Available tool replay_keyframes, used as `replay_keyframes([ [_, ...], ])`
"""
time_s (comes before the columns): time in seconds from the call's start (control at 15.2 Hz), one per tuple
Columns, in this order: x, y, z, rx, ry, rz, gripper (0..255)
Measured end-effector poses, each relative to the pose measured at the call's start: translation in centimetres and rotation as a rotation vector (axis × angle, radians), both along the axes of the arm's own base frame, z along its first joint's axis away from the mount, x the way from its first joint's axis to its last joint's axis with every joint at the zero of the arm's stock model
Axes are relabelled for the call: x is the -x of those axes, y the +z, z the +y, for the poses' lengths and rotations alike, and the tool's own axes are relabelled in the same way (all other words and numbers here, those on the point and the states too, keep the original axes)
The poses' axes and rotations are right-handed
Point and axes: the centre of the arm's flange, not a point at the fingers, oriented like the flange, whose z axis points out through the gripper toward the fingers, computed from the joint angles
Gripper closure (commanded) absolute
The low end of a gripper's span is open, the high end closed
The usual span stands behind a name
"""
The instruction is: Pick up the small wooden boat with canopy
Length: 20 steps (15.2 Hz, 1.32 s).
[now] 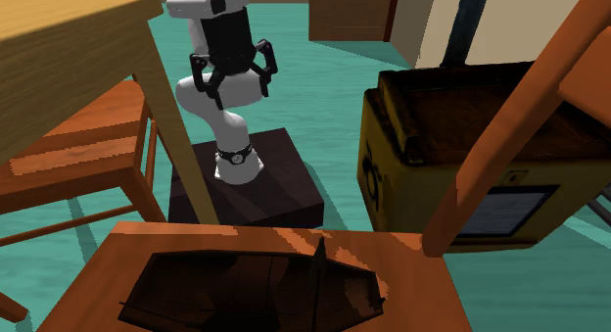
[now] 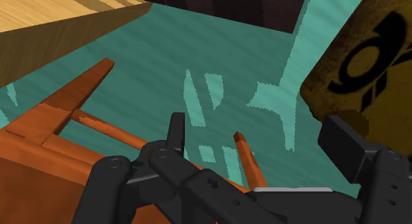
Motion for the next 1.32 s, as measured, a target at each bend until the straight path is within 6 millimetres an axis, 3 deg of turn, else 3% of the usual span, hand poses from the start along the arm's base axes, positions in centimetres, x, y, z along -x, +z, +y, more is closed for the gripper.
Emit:
replay_keyframes([
  [0.13, -0.4, 0.0, -0.4, 0.002, 0.017, 0.002, 0],
  [0.33, -3.3, -0.5, -2.1, 0.016, 0.120, 0.012, 0],
  [0.86, -12.9, -1.7, -6.0, 0.062, 0.444, 0.043, 0],
  [1.32, -21.9, -2.7, -6.2, 0.103, 0.731, 0.071, 0],
])
